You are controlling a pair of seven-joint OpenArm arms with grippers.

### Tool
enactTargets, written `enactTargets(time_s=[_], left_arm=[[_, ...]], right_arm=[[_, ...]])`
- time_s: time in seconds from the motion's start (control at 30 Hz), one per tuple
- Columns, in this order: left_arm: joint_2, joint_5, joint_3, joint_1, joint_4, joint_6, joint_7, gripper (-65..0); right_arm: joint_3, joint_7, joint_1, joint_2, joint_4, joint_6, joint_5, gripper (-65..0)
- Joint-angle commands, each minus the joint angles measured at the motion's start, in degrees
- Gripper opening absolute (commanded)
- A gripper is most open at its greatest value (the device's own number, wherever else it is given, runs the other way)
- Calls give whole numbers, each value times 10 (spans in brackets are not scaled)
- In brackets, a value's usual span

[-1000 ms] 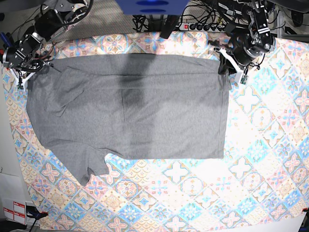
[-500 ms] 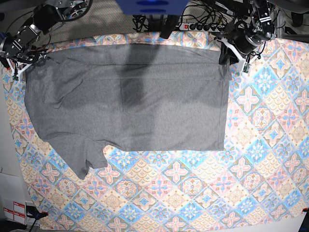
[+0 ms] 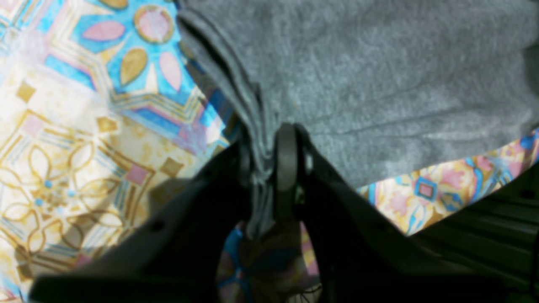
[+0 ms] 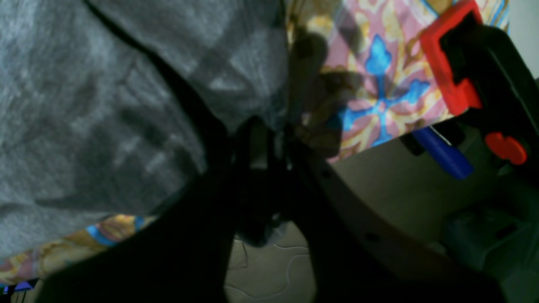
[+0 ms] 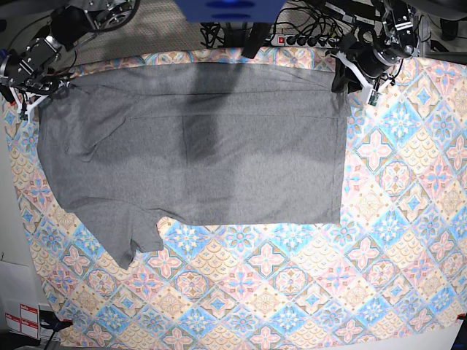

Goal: Fold the T-shirt properly
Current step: 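Drag the held shirt edge back toward the robot with both grippers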

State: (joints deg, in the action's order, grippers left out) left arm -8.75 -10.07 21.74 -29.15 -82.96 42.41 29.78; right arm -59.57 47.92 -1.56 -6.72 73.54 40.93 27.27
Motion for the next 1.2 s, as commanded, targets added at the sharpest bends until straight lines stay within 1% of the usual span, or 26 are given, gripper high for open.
enactTargets(time_s=[0.0, 0.1, 0.17, 0.2, 0.3, 0.37, 0.43, 0.5, 0.57, 0.63, 0.77, 0.97, 1.03, 1.1, 1.17], left_arm=[[-2, 92, -2, -15, 15, -24, 109, -608], [-2, 92, -2, -15, 15, -24, 109, -605], [-2, 92, -2, -15, 15, -24, 110, -559], [-2, 92, 2, -15, 15, -24, 110, -523], [1, 92, 41, -14, 15, -24, 110, -407], [2, 92, 65, -13, 15, -24, 110, -357], [2, 93, 80, 2, 16, -24, 110, -346], [2, 96, 87, 4, 16, -24, 110, -351], [-2, 109, 86, 5, 16, -24, 121, -362], [-2, 127, 87, 8, 16, -24, 137, -382], [-2, 144, 87, 8, 16, -24, 138, -421], [-2, 144, 87, 9, 16, -24, 142, -419], [-2, 145, 87, 9, 16, -24, 142, -387], [-2, 145, 88, 9, 16, -24, 142, -314], [-2, 145, 88, 9, 16, -24, 142, -261]], right_arm=[[-7, 50, -15, -4, 11, -9, 51, -623], [-7, 54, -15, -3, 45, -9, 51, -622], [-6, 54, -15, -3, 58, -9, 51, -601], [-6, 54, -15, -3, 61, -9, 51, -579], [-6, 54, -15, -2, 62, -9, 51, -491], [-5, 53, -15, -2, 61, -9, 51, -424], [-4, 49, -15, -2, 61, -9, 51, -373], [-4, 49, -13, -2, 61, -9, 51, -343], [-3, 49, -13, -2, 61, -9, 52, -328], [-3, 49, -13, -2, 61, -9, 52, -329], [-1, 48, -11, -2, 61, -9, 52, -328], [78, 48, -13, -2, 90, -9, 52, -327], [91, 48, -11, -2, 104, -9, 52, -327], [99, 53, -10, -2, 116, -9, 52, -327], [108, 53, -1, -2, 129, -9, 52, -327]])
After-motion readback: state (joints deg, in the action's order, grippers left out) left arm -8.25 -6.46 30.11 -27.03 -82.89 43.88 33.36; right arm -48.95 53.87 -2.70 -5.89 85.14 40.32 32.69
